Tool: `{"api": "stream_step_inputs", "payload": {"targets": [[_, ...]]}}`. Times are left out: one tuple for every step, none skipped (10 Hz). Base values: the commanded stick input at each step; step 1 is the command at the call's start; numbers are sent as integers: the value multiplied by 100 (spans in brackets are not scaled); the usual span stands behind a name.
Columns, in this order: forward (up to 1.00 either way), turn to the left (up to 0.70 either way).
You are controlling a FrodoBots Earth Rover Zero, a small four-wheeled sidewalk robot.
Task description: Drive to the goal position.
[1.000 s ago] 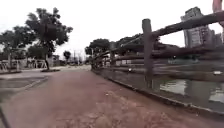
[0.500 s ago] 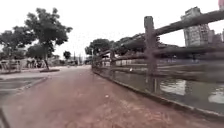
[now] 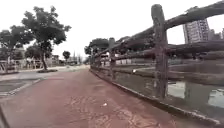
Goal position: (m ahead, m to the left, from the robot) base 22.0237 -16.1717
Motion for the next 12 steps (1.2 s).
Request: {"api": "stream_step_inputs", "payload": {"targets": [[99,19],[99,5],[99,0],[99,0],[99,0],[99,0],[99,0],[99,0],[99,0],[99,0],[99,0],[99,40]]}}
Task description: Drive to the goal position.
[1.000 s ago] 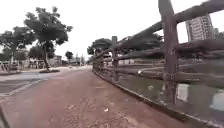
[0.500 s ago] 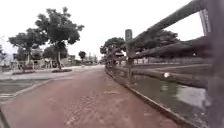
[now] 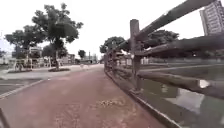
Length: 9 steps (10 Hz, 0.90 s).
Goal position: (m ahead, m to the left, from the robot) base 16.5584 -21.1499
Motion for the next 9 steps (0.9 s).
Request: {"api": "stream_step_inputs", "payload": {"targets": [[99,40],[99,40],[99,40],[99,40],[99,40],[99,40],[99,40],[99,40],[99,0]]}}
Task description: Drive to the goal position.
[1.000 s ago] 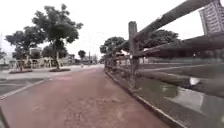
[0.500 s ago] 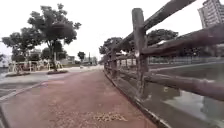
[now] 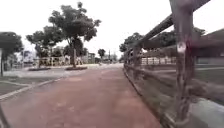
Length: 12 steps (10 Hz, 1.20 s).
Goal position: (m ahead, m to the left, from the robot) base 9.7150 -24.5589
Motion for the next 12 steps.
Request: {"api": "stream_step_inputs", "payload": {"targets": [[99,0],[99,0],[99,0],[99,0],[99,0],[99,0],[99,0],[100,0],[100,0],[100,0],[100,0],[100,0]]}}
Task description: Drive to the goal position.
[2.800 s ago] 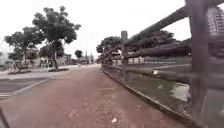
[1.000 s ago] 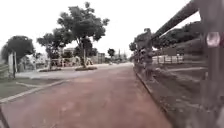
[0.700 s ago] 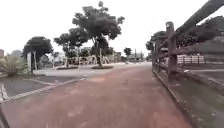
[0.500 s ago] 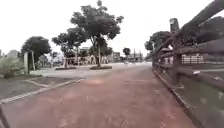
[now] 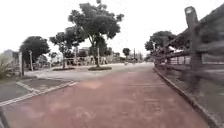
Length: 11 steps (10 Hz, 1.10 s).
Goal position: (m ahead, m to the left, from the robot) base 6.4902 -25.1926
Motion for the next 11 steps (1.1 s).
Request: {"api": "stream_step_inputs", "payload": {"targets": [[100,0],[100,0],[100,0],[100,0],[100,0],[100,0],[100,0],[100,0],[100,0],[100,0],[100,0]]}}
